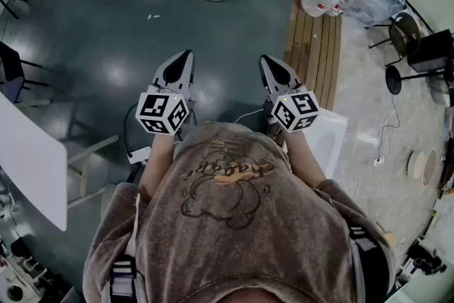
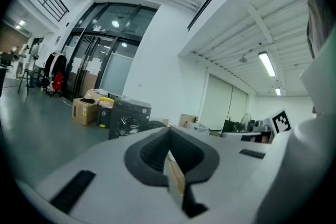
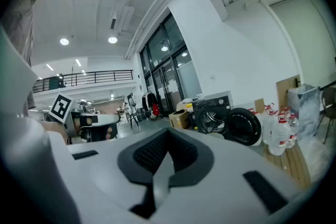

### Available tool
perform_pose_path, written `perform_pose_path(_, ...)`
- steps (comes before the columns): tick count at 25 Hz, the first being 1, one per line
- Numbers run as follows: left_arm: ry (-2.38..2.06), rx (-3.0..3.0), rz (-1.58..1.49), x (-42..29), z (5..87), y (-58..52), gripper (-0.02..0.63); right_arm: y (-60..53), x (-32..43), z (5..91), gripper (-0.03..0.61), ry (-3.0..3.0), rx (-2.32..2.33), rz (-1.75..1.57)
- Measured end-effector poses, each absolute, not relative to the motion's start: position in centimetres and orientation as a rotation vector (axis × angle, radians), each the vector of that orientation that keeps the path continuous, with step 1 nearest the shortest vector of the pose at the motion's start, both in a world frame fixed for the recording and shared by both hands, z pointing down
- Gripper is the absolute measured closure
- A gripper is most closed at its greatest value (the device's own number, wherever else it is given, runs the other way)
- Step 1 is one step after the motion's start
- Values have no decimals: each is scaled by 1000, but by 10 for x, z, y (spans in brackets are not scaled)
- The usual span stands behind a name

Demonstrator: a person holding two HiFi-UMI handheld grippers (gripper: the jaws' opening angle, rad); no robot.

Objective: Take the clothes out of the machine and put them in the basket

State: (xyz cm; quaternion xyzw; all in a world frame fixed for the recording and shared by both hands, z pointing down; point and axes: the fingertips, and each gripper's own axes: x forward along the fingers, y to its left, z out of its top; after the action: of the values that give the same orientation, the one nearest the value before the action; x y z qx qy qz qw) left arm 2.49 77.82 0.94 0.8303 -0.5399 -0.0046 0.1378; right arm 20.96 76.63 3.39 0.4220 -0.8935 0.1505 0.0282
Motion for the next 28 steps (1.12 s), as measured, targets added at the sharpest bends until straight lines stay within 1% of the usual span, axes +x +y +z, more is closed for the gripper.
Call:
perform_pose_path(13, -1477, 2473, 35, -3, 13, 773, 611, 767, 177, 41, 580, -2737, 1355, 473)
perform_pose_path(17, -1449, 2484, -5, -9, 9, 768, 611, 761, 171, 39, 580, -2737, 1397, 500)
perform_pose_path(28, -1453, 2500, -7, -19, 16, 723, 611, 709, 158, 55, 580, -2715, 1377, 501)
